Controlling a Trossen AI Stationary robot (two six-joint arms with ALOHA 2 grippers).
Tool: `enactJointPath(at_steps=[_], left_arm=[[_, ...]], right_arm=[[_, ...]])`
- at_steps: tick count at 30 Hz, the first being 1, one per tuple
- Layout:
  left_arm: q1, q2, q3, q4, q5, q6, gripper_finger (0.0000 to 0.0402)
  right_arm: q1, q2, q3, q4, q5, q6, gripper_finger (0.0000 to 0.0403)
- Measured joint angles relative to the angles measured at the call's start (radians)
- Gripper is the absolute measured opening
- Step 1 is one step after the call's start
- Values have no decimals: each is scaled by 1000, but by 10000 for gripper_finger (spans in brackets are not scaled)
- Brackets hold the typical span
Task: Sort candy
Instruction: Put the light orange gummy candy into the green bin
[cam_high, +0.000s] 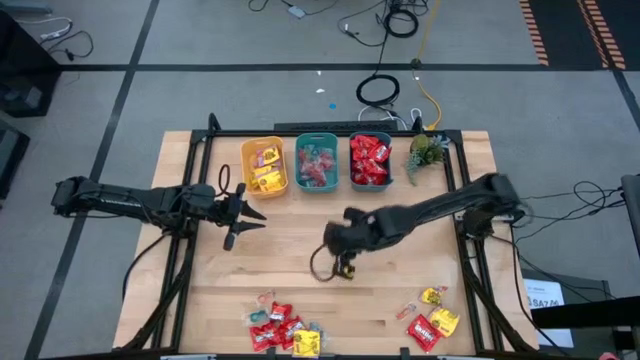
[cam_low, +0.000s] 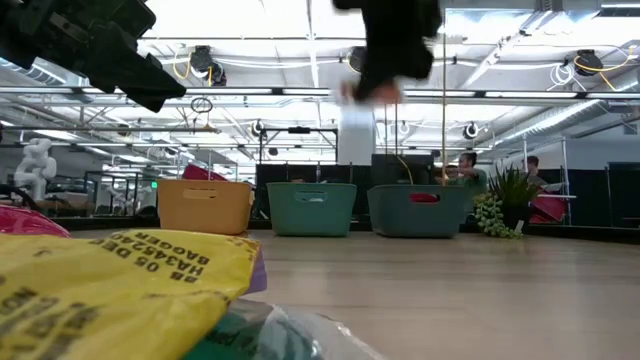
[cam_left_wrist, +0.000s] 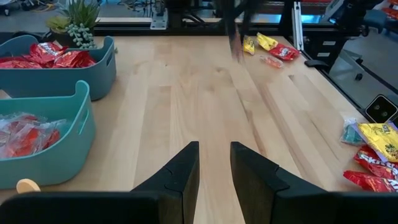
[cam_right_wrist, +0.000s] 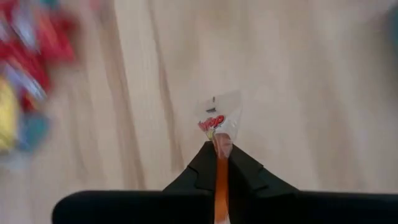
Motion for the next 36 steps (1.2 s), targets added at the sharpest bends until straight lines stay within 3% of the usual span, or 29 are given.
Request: enactJointPath(at_steps=[7, 11, 15, 20, 23, 27, 36], left_arm=[[0, 0, 0, 0, 0, 0, 99], [0, 0, 0, 0, 0, 0, 99], [0, 0, 0, 0, 0, 0, 99], [0, 0, 0, -1, 0, 0, 99], [0, 0, 0, -1, 0, 0, 99], [0, 0, 0, -1, 0, 0, 99], [0, 0, 0, -1, 0, 0, 99]], right_arm=[[-118, -145, 3, 74, 259, 39, 2], [-243, -144, 3, 149, 247, 27, 2], [-356, -77, 3, 298, 163, -23, 1], [-470, 19, 3, 456, 163, -81, 13], [-525, 54, 2, 469, 154, -75, 41], [-575, 67, 2, 475, 67, -47, 99], [-591, 67, 2, 477, 63, -95, 225]])
